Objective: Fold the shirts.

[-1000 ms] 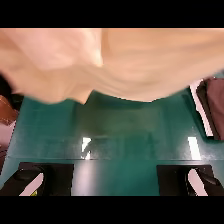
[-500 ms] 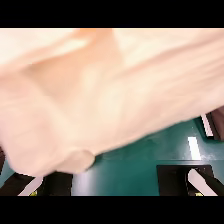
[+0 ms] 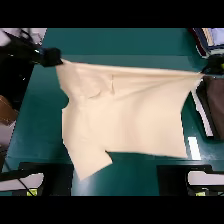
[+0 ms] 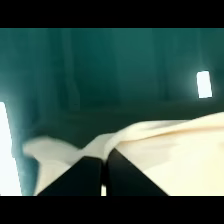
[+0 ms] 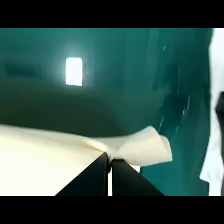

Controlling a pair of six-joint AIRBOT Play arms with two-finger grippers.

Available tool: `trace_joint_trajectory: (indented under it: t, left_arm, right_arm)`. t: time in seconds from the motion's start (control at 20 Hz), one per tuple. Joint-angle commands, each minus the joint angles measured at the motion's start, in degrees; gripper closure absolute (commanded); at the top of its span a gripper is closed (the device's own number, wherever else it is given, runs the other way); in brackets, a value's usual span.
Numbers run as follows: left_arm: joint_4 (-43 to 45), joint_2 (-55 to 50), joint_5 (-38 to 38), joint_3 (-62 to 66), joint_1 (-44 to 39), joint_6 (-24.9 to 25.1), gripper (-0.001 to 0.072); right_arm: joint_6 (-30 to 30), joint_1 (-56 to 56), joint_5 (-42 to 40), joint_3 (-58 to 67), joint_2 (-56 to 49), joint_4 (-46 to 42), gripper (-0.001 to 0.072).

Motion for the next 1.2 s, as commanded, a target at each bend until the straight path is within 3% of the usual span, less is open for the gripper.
trace_joint_trajectory:
  t: [0.0,0.25,0.35,0.6,0.85,1.05,1.1,1.15]
  left_arm:
    - [-0.6,-10.5,10.3,0.4,0.0,1.0,0.0683]
    - [0.1,-13.9,18.8,6.2,0.1,1.3,0.0682]
    - [1.6,-13.4,15.8,8.6,0.1,2.6,0.0683]
    - [5.2,-13.3,-5.9,9.0,0.1,2.4,0.0684]
    - [5.5,-13.3,-5.1,-4.6,0.1,2.2,0.0683]
    - [5.5,-13.3,-5.1,-9.0,0.1,0.9,0.0679]
    - [5.5,-13.0,-5.1,-9.0,0.1,0.9,0.0667]
    - [5.5,-12.3,-5.1,-9.0,0.1,0.9,0.0409]
  right_arm:
    - [0.0,3.3,-3.2,5.4,-13.4,-1.3,0.0699]
    - [0.0,4.2,-8.3,15.4,-19.3,-1.2,0.0698]
    - [0.0,4.2,-11.3,12.1,-16.2,-1.3,0.0699]
    - [-0.2,4.4,-14.6,-5.6,-5.2,-1.3,0.0699]
    - [-0.2,7.3,-22.5,-26.2,2.5,-1.2,0.0697]
    - [-0.1,8.3,-25.8,-32.1,4.8,-0.7,0.0696]
    - [-0.2,8.3,-25.3,-31.8,4.8,-0.3,0.0691]
    - [-0.2,8.1,-24.2,-31.0,4.8,0.9,0.0539]
